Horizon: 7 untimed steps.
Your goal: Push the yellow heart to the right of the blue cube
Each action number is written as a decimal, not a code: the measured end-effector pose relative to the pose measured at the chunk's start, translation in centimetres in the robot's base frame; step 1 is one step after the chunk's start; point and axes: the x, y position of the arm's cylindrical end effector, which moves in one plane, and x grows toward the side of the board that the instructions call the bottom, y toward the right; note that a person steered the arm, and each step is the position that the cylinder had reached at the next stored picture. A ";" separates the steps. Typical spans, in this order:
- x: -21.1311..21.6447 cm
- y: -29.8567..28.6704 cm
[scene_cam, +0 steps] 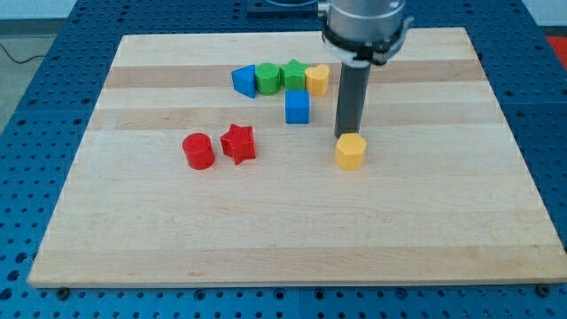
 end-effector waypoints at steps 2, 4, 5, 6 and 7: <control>-6.2 3.9; -15.3 6.1; -15.6 2.1; -14.3 -1.8; -10.5 -1.9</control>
